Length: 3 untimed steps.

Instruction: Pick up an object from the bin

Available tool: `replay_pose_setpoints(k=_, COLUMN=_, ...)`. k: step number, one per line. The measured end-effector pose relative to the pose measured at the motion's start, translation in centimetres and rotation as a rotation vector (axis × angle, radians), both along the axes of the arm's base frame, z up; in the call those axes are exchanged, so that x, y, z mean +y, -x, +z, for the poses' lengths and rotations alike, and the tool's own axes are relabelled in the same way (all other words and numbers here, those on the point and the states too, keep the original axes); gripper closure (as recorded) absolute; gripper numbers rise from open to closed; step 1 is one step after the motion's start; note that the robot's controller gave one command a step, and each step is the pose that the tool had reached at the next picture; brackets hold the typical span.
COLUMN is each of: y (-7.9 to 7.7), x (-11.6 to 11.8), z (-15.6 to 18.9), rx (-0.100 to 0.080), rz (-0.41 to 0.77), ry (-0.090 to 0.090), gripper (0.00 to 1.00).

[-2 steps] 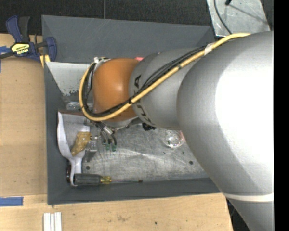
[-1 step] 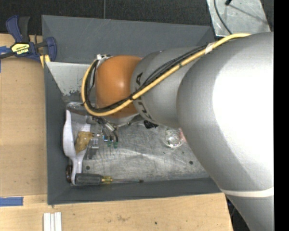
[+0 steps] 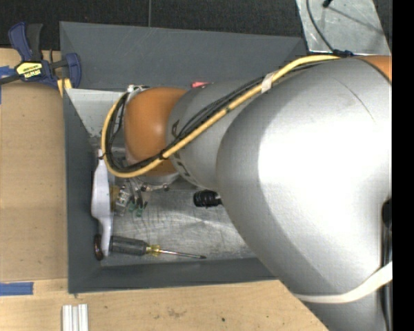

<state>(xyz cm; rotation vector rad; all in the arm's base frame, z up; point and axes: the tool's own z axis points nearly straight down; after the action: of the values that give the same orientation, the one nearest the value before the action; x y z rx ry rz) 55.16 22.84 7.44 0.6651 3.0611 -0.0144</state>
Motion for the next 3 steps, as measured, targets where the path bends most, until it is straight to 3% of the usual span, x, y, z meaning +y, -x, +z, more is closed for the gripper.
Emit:
replay_pose_setpoints(k=1, y=0.0, x=0.0, z=0.0, rx=0.0, rz=0.0, ry=0.0, gripper=1.0)
replay_pose_setpoints(k=2, y=0.1, x=-0.7, z=0.5, rx=0.005, rz=0.142, ry=-0.008, gripper=1.0)
replay_pose_setpoints(k=3, y=0.1, x=-2.9, z=3.9, rx=0.008, rz=0.369, ry=-0.009, gripper=1.0)
